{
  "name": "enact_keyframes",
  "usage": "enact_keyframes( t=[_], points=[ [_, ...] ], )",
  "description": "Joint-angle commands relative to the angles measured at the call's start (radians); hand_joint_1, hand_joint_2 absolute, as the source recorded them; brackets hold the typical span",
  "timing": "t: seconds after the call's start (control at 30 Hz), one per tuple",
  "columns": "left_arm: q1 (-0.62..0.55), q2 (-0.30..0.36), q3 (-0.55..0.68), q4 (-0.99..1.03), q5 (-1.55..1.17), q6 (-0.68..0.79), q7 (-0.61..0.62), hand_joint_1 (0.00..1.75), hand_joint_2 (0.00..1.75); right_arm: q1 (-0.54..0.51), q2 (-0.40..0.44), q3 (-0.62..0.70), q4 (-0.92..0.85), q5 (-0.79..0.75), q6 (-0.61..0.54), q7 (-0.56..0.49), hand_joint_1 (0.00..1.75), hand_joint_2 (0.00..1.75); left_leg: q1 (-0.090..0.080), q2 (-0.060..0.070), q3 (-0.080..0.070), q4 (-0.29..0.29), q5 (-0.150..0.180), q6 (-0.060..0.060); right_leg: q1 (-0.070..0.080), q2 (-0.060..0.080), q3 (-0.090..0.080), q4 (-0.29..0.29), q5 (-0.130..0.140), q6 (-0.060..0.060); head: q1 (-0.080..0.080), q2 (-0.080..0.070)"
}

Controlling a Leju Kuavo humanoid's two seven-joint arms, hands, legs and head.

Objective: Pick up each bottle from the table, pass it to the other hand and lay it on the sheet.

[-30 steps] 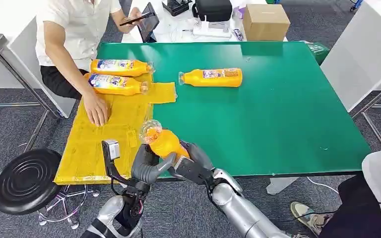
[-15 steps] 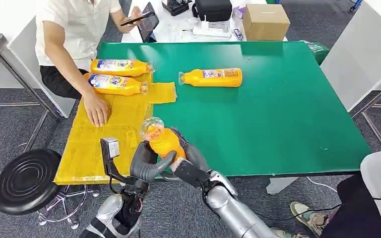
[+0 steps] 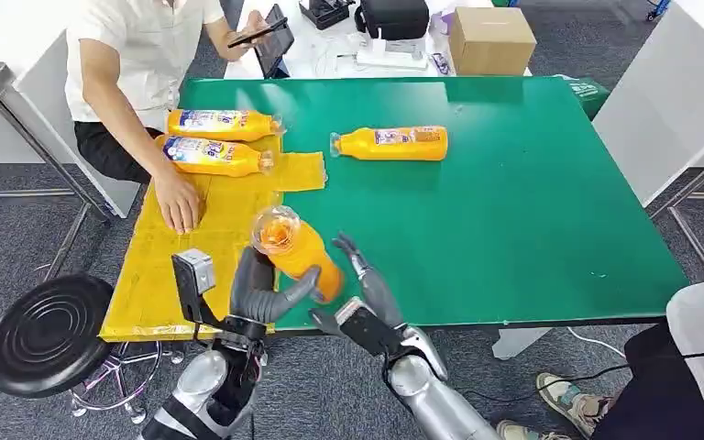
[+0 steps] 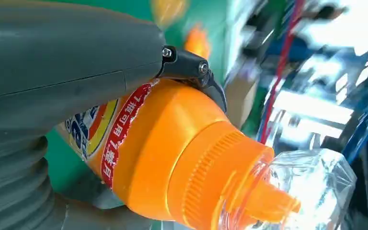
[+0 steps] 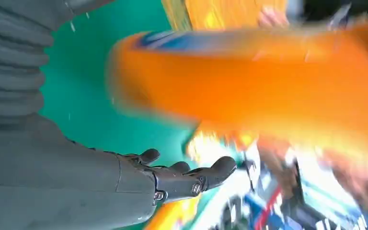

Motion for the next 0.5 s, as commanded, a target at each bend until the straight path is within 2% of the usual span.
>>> enact_keyframes(
  t=[0.03,0.2,0.3,0.37,0.5],
  points=[
    [-0.103,0.04,0.039,0.077,-0.179,0.072,0.012,1.75,1.75,0.077,-0.011,-0.153,-0.2,0.001,-0.145,-0.051,0.0,0.0,0.001,-0.001,0.0,0.0,0.001,-0.002,0.001,-0.002,0.001,0.0,0.0,-0.002,0.0,0.0],
    [-0.117,0.043,0.051,0.098,-0.238,0.063,0.03,1.75,1.75,0.123,-0.019,-0.21,-0.346,0.015,-0.24,-0.089,0.0,0.0,0.001,-0.002,0.0,0.0,0.0,-0.002,0.001,-0.003,0.001,0.0,0.0,-0.002,0.0,0.0],
    [-0.141,0.055,0.033,0.111,-0.336,0.098,0.048,1.75,1.75,0.134,-0.025,-0.229,-0.376,0.016,-0.241,-0.087,0.0,0.0,0.0,-0.001,0.0,0.0,0.0,-0.001,0.0,-0.002,0.0,0.0,0.0,-0.001,0.0,0.0],
    [-0.192,0.066,0.02,0.178,-0.513,0.126,0.122,1.75,1.75,0.134,-0.021,-0.254,-0.375,0.007,-0.212,-0.082,0.0,0.0,0.001,-0.002,0.0,0.0,0.0,-0.001,0.001,-0.003,0.001,0.0,0.0,-0.002,0.0,0.0],
    [-0.276,0.043,0.04,0.333,-0.766,0.117,0.211,1.75,1.75,0.127,0.003,-0.274,-0.342,0.014,-0.149,-0.089,0.0,0.0,0.001,-0.003,0.001,0.0,0.001,-0.002,0.002,-0.004,0.002,-0.001,0.001,-0.002,0.0,0.0]
  ],
)
